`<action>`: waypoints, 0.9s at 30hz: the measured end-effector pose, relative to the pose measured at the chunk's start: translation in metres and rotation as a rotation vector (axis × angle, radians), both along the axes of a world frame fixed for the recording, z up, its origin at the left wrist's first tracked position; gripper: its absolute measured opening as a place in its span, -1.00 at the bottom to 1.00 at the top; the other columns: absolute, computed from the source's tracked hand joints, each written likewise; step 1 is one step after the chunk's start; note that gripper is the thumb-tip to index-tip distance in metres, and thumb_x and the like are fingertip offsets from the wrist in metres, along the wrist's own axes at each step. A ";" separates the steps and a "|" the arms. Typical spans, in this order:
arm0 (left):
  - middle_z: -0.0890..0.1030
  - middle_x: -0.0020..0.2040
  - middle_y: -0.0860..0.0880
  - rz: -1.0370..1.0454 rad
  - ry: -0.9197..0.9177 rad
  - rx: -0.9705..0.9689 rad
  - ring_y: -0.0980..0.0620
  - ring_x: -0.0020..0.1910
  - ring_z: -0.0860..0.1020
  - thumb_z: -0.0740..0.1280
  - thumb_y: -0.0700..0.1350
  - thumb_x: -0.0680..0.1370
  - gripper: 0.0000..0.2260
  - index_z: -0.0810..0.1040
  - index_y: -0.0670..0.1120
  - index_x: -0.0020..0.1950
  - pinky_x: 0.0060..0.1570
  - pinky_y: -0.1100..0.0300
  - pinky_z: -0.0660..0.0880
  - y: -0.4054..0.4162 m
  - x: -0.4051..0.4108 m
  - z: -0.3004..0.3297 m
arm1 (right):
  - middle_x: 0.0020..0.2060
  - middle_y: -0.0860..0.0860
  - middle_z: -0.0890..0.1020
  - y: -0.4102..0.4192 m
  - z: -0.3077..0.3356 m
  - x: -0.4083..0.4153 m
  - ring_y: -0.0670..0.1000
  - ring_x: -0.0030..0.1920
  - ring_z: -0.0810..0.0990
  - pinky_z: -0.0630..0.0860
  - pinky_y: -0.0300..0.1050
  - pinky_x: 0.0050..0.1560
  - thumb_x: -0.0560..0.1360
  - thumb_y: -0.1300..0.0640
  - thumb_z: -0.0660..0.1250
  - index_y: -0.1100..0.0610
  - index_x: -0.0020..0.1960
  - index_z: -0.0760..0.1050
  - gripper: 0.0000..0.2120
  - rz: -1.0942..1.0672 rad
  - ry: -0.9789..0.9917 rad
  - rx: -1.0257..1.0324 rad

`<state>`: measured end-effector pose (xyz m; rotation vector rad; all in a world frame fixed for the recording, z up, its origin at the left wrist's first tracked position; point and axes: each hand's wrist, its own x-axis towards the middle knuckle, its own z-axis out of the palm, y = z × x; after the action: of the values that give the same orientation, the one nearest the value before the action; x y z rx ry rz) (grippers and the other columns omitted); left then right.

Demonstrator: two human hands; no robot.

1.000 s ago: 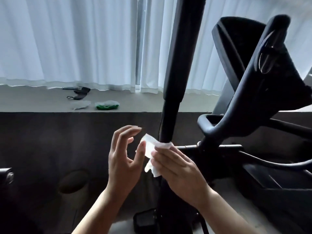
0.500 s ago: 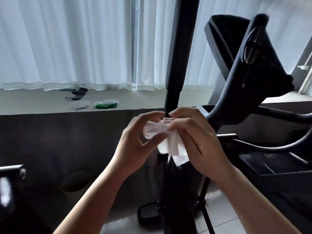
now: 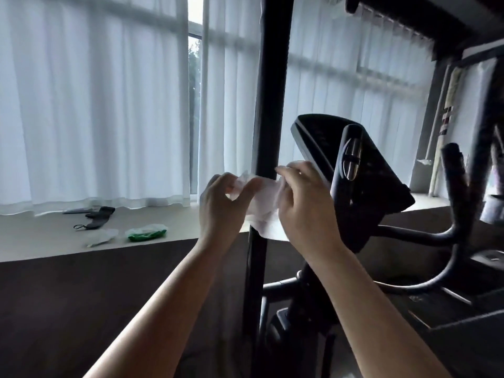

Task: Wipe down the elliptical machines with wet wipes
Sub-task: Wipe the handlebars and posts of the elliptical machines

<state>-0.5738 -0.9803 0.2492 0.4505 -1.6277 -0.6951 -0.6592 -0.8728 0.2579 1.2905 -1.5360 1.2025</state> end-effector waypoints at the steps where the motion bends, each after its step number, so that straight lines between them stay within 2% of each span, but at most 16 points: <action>1: 0.50 -0.28 0.07 -0.005 0.019 0.029 0.20 -0.29 0.45 0.47 0.11 0.46 -0.67 0.42 0.00 -0.33 -0.31 0.38 0.30 -0.001 -0.001 -0.001 | 0.21 0.19 0.55 -0.006 -0.011 0.007 0.02 0.19 0.53 0.31 -0.41 0.21 0.58 0.20 0.10 0.33 0.26 0.52 -0.64 -0.010 0.026 -0.025; 4: 0.55 -0.23 0.03 -0.110 0.073 0.083 0.08 -0.21 0.53 0.50 0.01 0.45 -0.73 0.46 0.03 -0.33 -0.26 0.21 0.39 -0.007 -0.001 -0.004 | 0.44 0.24 0.35 -0.015 -0.053 0.022 0.16 0.45 0.36 0.43 -0.15 0.26 0.60 0.25 0.25 0.18 0.48 0.28 -0.53 -0.025 0.271 0.006; 6: 0.57 -0.22 0.01 -0.115 0.089 0.064 0.04 -0.20 0.55 0.48 -0.05 0.46 -0.76 0.47 0.04 -0.32 -0.25 0.23 0.41 -0.016 0.001 -0.002 | 0.45 0.20 0.36 -0.023 -0.062 0.014 0.14 0.48 0.33 0.49 -0.09 0.27 0.59 0.25 0.29 0.19 0.46 0.34 -0.55 -0.009 0.353 0.029; 9: 0.56 -0.24 0.03 -0.042 0.073 -0.012 0.17 -0.22 0.56 0.51 0.01 0.46 -0.74 0.47 0.08 -0.32 -0.24 0.36 0.38 -0.025 0.007 0.005 | 0.37 0.18 0.48 -0.028 -0.041 -0.002 0.13 0.43 0.41 0.48 -0.02 0.33 0.61 0.20 0.26 0.30 0.31 0.51 -0.68 -0.055 0.440 0.067; 12: 0.56 -0.18 0.07 -0.064 0.049 -0.018 0.29 -0.20 0.55 0.50 -0.08 0.47 -0.75 0.48 0.09 -0.30 -0.29 0.52 0.36 -0.032 0.013 0.016 | 0.22 0.16 0.60 -0.021 -0.007 -0.016 0.12 0.36 0.47 0.40 -0.05 0.40 0.55 0.22 0.35 0.28 0.18 0.60 -0.75 -0.112 0.693 0.137; 15: 0.59 -0.11 0.08 -0.071 0.114 -0.053 0.12 -0.11 0.62 0.47 -0.12 0.50 -0.84 0.51 0.06 -0.10 -0.23 0.44 0.44 -0.031 0.019 0.026 | 0.10 0.14 0.65 -0.019 0.043 -0.028 0.12 0.32 0.50 0.24 -0.10 0.47 0.44 0.29 0.46 0.26 0.07 0.64 -0.79 -0.199 0.980 0.256; 17: 0.57 -0.04 0.08 0.024 0.191 -0.166 0.10 -0.06 0.59 0.40 -0.11 0.55 -0.82 0.48 0.05 0.11 -0.11 0.33 0.48 -0.023 0.021 0.031 | 0.11 0.15 0.65 -0.024 0.085 -0.034 0.13 0.32 0.51 0.26 -0.06 0.47 0.41 0.33 0.48 0.27 0.09 0.63 -0.75 -0.267 1.068 0.305; 19: 0.55 0.07 0.06 0.048 0.280 -0.298 0.16 0.01 0.54 0.32 -0.07 0.56 -0.73 0.45 0.01 0.25 0.00 0.32 0.48 -0.012 0.021 0.034 | 0.13 0.16 0.65 -0.027 0.128 -0.037 0.14 0.32 0.52 0.34 -0.02 0.42 0.47 0.32 0.39 0.30 0.12 0.61 -0.77 -0.291 1.079 0.243; 20: 0.53 0.12 0.06 0.031 0.292 -0.330 0.18 0.05 0.52 0.30 -0.03 0.54 -0.67 0.42 0.03 0.30 0.04 0.32 0.46 -0.008 0.019 0.034 | 0.14 0.17 0.64 -0.026 0.147 -0.036 0.15 0.31 0.52 0.37 -0.03 0.39 0.50 0.30 0.32 0.31 0.11 0.61 -0.79 -0.259 1.021 0.191; 23: 0.39 0.26 0.14 -0.091 0.137 -0.263 0.20 0.20 0.43 0.41 0.03 0.48 -0.46 0.24 0.28 0.36 0.17 0.25 0.41 -0.008 0.009 0.024 | 0.19 0.17 0.61 -0.026 0.169 -0.028 0.17 0.33 0.50 0.44 0.04 0.32 0.54 0.28 0.24 0.29 0.08 0.61 -0.79 -0.157 0.816 0.136; 25: 0.29 0.33 0.14 -0.147 0.022 -0.213 0.23 0.26 0.36 0.53 0.00 0.43 -0.27 0.11 0.31 0.39 0.26 0.17 0.37 -0.013 0.002 0.010 | 0.08 0.18 0.65 -0.029 0.150 -0.023 0.21 0.25 0.53 0.38 0.16 0.35 0.54 0.25 0.16 0.26 0.07 0.63 -0.71 -0.140 0.870 0.236; 27: 0.24 0.36 0.15 -0.161 0.007 -0.220 0.35 0.23 0.34 0.55 0.12 0.36 -0.17 0.06 0.32 0.42 0.27 0.24 0.34 -0.017 0.000 -0.002 | -0.04 0.14 0.66 -0.027 0.115 -0.022 0.17 0.20 0.49 0.19 0.14 0.48 0.51 0.21 0.18 0.20 0.04 0.66 -0.71 -0.100 0.969 0.367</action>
<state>-0.5733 -0.9969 0.2476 0.1587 -1.7241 -0.6261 -0.6816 -0.8995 0.3732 1.6541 -1.0658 0.1198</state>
